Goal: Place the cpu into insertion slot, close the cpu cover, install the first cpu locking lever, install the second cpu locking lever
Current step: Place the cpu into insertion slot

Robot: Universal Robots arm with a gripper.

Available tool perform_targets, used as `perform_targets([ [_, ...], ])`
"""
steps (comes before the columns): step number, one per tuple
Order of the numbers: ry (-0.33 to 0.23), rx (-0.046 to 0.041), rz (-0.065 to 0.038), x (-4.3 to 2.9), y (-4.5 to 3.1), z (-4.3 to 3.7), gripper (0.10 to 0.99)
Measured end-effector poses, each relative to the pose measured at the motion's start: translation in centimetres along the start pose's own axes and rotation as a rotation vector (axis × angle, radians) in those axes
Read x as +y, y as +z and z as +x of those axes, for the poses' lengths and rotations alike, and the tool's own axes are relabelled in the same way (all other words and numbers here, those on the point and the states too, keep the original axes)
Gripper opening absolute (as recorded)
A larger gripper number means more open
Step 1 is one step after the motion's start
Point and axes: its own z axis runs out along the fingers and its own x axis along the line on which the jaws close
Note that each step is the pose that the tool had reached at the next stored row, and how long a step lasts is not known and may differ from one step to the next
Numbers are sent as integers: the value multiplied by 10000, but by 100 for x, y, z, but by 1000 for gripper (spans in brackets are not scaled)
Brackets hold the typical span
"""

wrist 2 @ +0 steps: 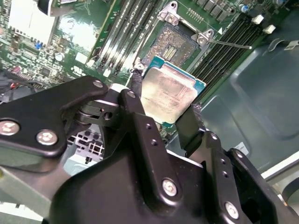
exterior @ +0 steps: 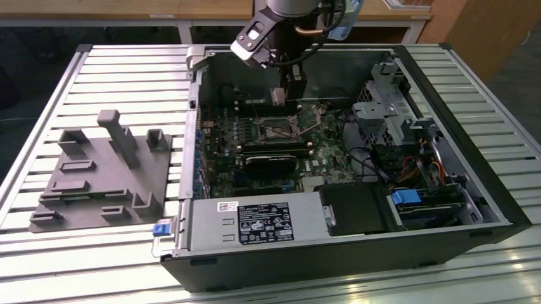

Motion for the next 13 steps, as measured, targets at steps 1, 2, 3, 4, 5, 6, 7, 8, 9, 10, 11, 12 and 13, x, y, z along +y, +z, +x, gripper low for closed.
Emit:
perform_targets([
  [1,-1,-9,1,7,19,7,541],
  [2,-6,-15,1,10,38,11,541],
  [3,-11,-22,1,12,56,12,541],
  [4,-10,-24,1,11,70,11,541],
  [5,-11,-24,1,11,79,11,541],
  [6,-11,-24,0,12,86,10,541],
  [7,-13,-24,1,13,93,10,541],
  [8,-12,-24,1,13,98,10,541],
  [9,-12,-24,1,12,106,9,541],
  [10,-12,-23,1,11,112,9,541],
  [11,-12,-24,1,11,116,9,541],
  [12,-12,-25,1,11,120,9,541],
  [13,-12,-25,2,11,123,9,541],
])
